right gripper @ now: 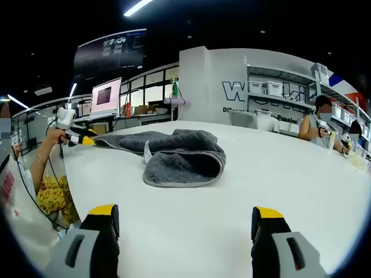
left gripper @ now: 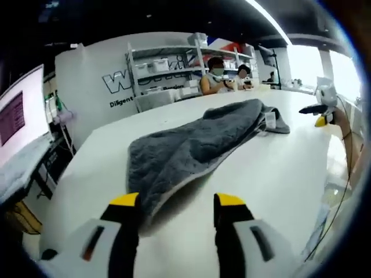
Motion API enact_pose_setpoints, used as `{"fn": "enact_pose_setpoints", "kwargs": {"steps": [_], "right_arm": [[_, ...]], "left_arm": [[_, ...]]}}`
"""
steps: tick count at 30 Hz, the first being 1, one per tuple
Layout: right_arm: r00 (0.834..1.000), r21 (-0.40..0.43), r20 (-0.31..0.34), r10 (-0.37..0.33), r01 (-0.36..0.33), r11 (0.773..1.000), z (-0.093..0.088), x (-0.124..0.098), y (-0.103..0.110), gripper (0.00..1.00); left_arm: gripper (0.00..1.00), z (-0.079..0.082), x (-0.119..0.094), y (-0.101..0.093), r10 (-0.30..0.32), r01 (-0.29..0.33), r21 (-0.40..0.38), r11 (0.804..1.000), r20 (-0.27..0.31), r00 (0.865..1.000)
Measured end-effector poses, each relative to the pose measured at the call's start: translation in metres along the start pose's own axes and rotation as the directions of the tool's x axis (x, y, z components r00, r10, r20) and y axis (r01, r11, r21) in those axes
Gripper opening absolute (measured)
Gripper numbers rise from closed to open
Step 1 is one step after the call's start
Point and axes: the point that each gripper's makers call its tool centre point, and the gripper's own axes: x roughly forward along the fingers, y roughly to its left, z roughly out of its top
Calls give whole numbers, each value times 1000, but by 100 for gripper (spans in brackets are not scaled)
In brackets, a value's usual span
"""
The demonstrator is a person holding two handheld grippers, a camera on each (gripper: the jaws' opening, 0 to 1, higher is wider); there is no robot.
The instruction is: Fold the towel on the table until its edges align and the towel forms a compact rectangular stack.
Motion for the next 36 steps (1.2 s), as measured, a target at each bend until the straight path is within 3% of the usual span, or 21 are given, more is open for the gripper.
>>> {"fn": "enact_pose_setpoints", "kwargs": {"steps": [4,10,14,24,30,36], "right_arm": [[1000,5,-6,0,0,1000,-2,0,1,99],[1000,9,-3,-7,7,1000,-1,-1,-1,99],[1000,19,-7,-10,10,1000,-2,0,-3,99],[1000,42,2,0,0,999,4,7,0,99],[1000,65,19,-2,1,998,14,14,-4,99],[1000,74,17,5,-6,997,23,27,-7,99]], "left_arm": [[70,4,-3,-9,-27,29,-35,999,47,999],[74,0,-8,-11,-14,16,-32,999,39,999],[90,1,-10,-15,-21,24,-57,998,53,998],[98,-5,-17,-27,-53,57,-109,992,36,998],[99,2,-21,-41,-103,115,-142,983,92,990],[99,-1,-21,-46,-122,134,-140,981,89,989]]}}
